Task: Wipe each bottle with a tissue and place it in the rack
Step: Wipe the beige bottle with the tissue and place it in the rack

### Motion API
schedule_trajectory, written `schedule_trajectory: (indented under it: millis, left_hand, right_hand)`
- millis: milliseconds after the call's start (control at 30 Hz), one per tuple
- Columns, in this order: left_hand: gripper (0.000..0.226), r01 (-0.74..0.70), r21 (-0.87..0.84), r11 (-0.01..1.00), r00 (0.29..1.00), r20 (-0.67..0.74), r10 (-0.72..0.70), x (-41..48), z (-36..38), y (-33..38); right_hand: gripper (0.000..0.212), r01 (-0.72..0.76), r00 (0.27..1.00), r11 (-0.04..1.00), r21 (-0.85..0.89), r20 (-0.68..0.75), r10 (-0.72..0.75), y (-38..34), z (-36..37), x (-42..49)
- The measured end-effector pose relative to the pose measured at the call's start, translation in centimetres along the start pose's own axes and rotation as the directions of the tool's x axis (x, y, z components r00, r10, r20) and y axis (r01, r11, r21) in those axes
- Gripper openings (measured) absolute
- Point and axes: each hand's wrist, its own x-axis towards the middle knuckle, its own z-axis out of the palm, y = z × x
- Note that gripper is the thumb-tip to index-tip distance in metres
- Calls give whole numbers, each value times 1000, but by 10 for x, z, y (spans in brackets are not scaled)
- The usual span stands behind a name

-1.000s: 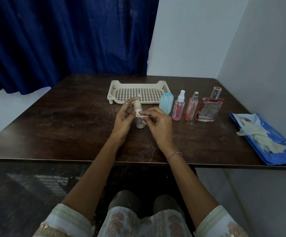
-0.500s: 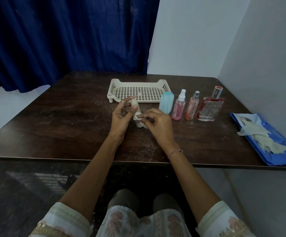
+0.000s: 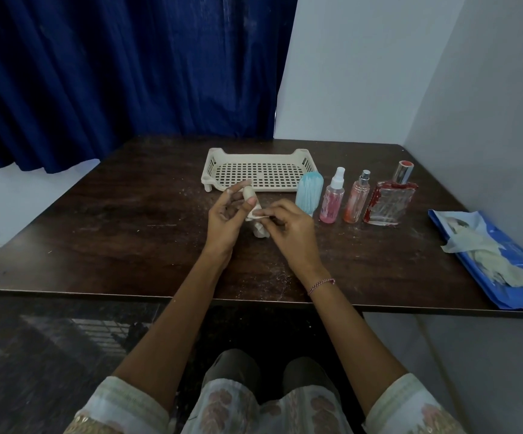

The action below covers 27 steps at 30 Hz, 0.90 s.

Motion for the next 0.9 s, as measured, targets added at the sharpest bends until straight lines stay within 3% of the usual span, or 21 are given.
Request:
schedule_trajectory:
  millis: [100, 300, 500, 900]
  left_hand:
    - [34, -5, -5, 1000, 1000, 6, 5, 1, 0, 0]
    - [38, 16, -55, 998, 999, 39, -14, 4, 0, -3]
    - [37, 22, -55, 998, 996, 92, -17, 7, -2, -7]
    - [32, 86, -142, 986, 986, 157, -63, 25, 1, -12]
  right_hand:
    - [17, 7, 1000, 1000, 11, -22, -7, -3, 1, 2]
    - [14, -38, 994, 999, -4, 100, 38, 4, -1, -1]
    - [15, 15, 998, 1000, -10, 56, -14, -3, 0, 5]
    - [14, 16, 976, 995, -97, 219, 6, 10, 8, 5]
